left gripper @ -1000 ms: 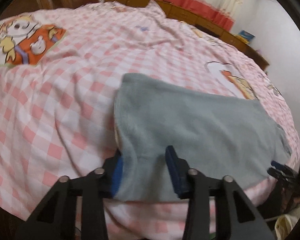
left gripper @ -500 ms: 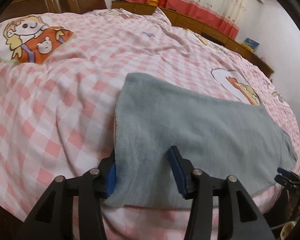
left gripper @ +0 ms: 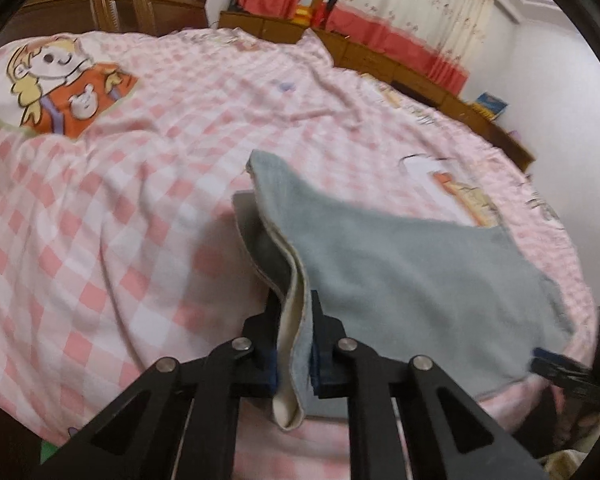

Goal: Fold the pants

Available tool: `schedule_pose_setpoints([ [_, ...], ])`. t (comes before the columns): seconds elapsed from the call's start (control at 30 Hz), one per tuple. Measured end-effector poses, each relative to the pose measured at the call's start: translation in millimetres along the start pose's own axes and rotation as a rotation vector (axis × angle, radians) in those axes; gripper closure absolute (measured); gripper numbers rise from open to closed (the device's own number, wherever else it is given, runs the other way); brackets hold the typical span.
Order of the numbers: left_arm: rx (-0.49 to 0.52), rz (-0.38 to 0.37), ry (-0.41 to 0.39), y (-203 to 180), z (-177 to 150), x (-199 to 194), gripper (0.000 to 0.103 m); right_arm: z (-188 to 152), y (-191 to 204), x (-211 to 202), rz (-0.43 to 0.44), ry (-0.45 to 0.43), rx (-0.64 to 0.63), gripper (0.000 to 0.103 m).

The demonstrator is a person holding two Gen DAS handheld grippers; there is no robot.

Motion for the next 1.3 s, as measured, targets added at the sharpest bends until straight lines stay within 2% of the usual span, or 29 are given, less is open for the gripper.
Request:
schedule_pose_setpoints([
  [0.2,0.038,-0.094,-0.026,-50,21,-27,0.092,5,1,-17,0.024,-0.033,0.001,0.034],
  [0.4,0.088,-0.155,0.003,-105,23,-24,0.092,6,2,-24,0.048,-0.046,-0.011,0.035],
  [0.67,0.101,-0.218,0.101,-164,-12,17,0.092,8,0,-12,0.094,0.006,0.013,0.034],
  [0.83,0.102,-0.201,0.169,-175,-39,47,0.092,23,13,10,0.177,0.076,0.057,0.034],
  [1.0,0.096,-0.203,0.161,-175,-44,52,0.092,42,42,37,0.282,0.139,0.136,0.034],
  [1.1,0.090,-0.217,0.157,-174,-45,49,0.088,50,56,52,0.340,0.168,0.235,0.034],
  [1.17,0.086,-0.238,0.159,-176,-46,46,0.078,53,65,62,0.380,0.200,0.287,0.034],
  [1.23,0.087,-0.260,0.159,-180,-47,42,0.062,53,72,69,0.389,0.221,0.298,0.034],
  [1.3,0.095,-0.271,0.157,-183,-49,38,0.059,54,78,74,0.376,0.233,0.288,0.034],
])
Point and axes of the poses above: each gripper's, at about its wrist camera, not at the fingertips, and x roughly the way its jaws point, y to its left, z to its top, the point moved 6 cm from there along x, roughly the way its jaws point, and after that the axes turned 12 degrees about -y, right-handed, at the moved point
